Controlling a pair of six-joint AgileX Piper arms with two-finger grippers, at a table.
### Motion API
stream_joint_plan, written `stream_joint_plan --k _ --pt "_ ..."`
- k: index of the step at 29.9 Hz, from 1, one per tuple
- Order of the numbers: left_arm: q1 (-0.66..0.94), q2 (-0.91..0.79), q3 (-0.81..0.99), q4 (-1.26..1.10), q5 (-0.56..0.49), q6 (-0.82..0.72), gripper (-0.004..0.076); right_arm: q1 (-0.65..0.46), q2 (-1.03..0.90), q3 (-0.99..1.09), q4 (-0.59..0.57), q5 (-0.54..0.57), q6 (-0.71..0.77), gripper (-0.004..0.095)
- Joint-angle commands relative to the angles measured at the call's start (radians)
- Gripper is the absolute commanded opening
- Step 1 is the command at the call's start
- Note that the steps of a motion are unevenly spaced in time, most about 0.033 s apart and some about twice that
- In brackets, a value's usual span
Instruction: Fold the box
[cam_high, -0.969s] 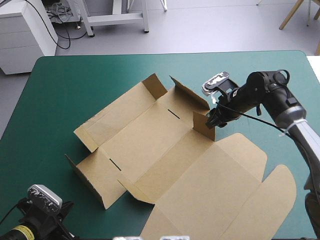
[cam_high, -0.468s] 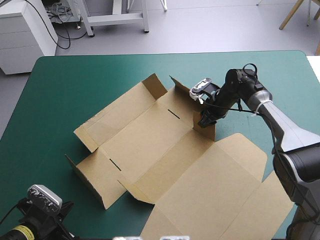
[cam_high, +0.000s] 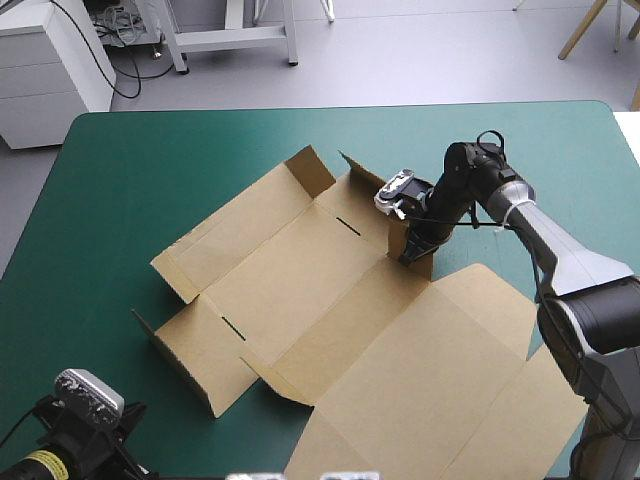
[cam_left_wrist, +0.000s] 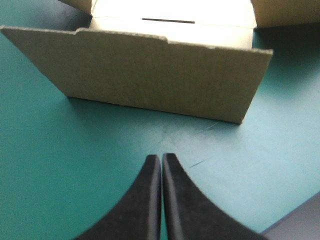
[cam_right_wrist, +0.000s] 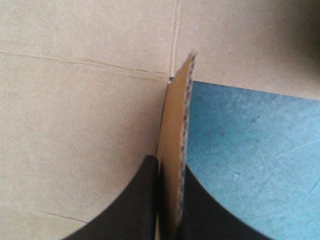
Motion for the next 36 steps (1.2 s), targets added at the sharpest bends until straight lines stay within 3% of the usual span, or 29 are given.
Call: stream_joint_plan --k 1,5,11,16,21,27,36 --pt "-0.002 0.012 -0.022 -0.008 -0.052 -0.024 -0.0010 0.001 -0.049 -0.029 0.010 -0.010 -0.041 -0.0014" --pt "-0.002 0.012 -0.022 -0.012 -0.052 -0.024 -0.0010 0.001 -0.049 -0.029 0.008 -0.068 -0.060 -0.0014" --pt "-0.002 0.012 -0.024 -0.016 -0.059 -0.024 -0.0010 0.023 -0.049 -0.029 -0.017 -0.255 -0.194 -0.0014" --pt "-0.002 0.012 -0.039 -0.012 -0.083 -0.024 -0.0010 0.092 -0.049 -0.029 -0.025 -0.276 -0.479 -0.0014" --pt "-0.002 0.012 -0.041 -0.012 -0.094 -0.024 -0.0010 0.199 -0.049 -0.042 -0.034 -0.312 -0.614 -0.0014" --pt "-0.002 0.012 -0.066 -0.031 -0.105 -0.024 -0.0010 0.283 -0.049 -0.091 -0.031 -0.314 -0.638 -0.0019" --pt "-0.002 0.012 -0.129 -0.039 -0.131 -0.024 -0.0010 0.308 -0.049 -0.102 0.009 -0.250 -0.648 -0.0019"
